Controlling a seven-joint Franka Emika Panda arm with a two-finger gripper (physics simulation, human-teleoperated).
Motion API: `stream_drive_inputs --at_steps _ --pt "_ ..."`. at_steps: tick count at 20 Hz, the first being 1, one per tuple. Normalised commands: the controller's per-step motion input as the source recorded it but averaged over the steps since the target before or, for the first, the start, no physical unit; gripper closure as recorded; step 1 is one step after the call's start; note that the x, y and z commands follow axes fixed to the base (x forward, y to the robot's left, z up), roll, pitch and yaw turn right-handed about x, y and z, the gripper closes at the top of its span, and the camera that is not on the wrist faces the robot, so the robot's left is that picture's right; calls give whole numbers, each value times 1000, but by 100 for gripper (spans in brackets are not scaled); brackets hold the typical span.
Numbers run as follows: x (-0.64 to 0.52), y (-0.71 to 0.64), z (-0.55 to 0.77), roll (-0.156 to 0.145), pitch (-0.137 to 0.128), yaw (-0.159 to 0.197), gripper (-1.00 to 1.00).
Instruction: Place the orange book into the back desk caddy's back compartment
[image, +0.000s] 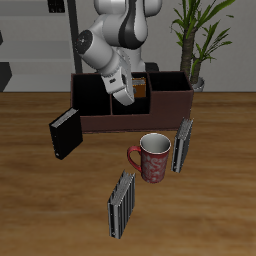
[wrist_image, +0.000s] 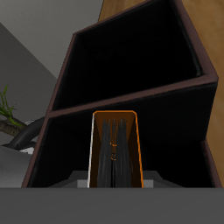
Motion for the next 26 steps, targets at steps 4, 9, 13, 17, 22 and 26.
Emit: stream_drive_inputs --at_steps 4,9,13,17,22,26 --pt "33 123 -347 10 88 13 100" --pt "5 51 -156 -5 51 -42 100" --pt "9 61 -55 0 26 -31 -100" --pt "24 2 10 -6 0 -10 -100" --pt "31 -19 80 -6 -11 -52 -100" --pt "-31 -28 221 -4 -37 -71 -100"
